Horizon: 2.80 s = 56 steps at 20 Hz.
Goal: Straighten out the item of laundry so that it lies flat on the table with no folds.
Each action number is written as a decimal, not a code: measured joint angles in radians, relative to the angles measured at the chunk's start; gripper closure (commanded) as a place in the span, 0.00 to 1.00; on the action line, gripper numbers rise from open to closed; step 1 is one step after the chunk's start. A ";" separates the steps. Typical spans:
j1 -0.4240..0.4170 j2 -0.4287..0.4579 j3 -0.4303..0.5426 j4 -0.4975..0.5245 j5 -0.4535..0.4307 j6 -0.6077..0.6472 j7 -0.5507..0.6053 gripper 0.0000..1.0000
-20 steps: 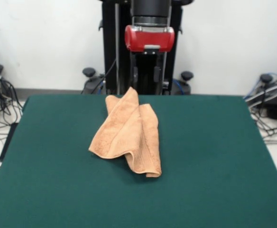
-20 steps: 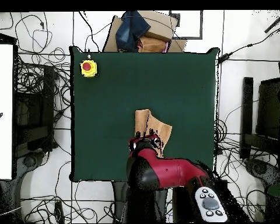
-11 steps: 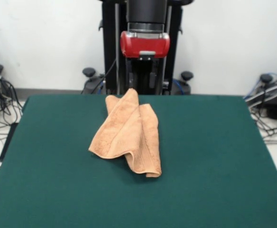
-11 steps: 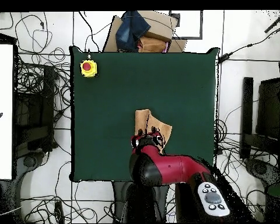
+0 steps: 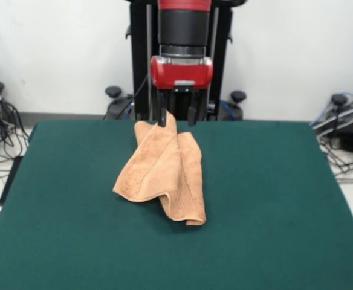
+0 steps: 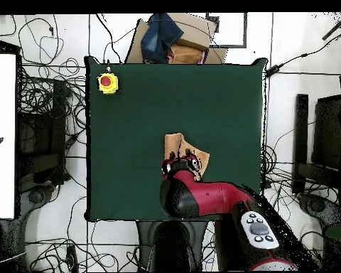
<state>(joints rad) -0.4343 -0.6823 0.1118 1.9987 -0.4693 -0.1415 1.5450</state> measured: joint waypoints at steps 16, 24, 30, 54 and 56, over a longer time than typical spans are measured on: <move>-0.021 0.086 0.008 -0.074 0.000 0.000 0.000 0.00; -0.028 0.077 0.039 -0.078 0.000 0.000 0.000 0.00; -0.071 0.114 0.041 -0.132 0.000 0.000 0.000 0.00; -0.364 0.358 0.286 -0.223 -0.257 0.040 0.000 0.00; -0.411 0.396 0.332 -0.223 -0.290 0.039 0.000 0.00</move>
<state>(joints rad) -0.8456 -0.2862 0.4433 1.7754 -0.7589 -0.1025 1.5450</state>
